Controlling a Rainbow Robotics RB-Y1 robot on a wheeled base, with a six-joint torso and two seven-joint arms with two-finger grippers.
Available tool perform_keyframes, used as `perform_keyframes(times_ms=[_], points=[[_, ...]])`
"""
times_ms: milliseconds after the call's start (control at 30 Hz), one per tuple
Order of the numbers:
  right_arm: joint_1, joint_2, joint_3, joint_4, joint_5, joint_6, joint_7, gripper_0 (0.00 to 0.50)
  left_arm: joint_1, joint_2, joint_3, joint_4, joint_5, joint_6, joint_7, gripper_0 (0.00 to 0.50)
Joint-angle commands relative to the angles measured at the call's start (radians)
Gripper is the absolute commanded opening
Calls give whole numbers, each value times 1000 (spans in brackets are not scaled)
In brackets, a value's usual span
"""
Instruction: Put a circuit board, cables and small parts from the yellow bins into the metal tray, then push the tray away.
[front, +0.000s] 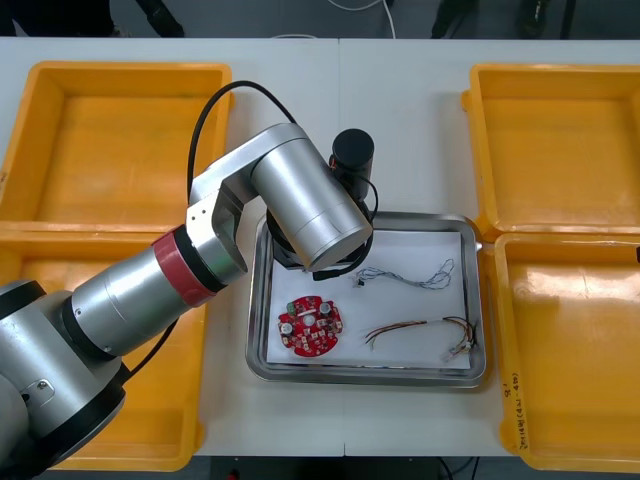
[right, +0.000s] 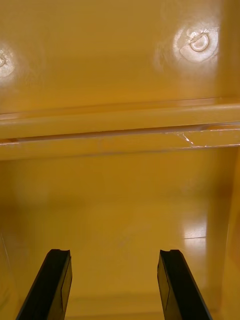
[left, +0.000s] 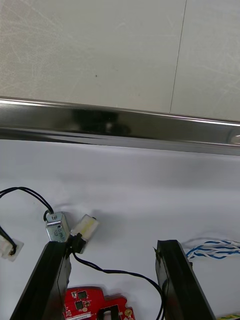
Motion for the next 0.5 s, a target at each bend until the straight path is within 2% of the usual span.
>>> perform_keyframes(times_ms=[33, 267, 500], points=[[11, 0, 8, -5, -4, 2, 21, 500, 6, 21, -17, -7, 6, -12, 56, 500], [11, 0, 8, -5, -4, 2, 22, 500, 7, 33, -15, -7, 8, -18, 42, 500], [11, 0, 8, -5, -1, 4, 22, 500, 6, 48, -14, -7, 26, -87, 61, 500]])
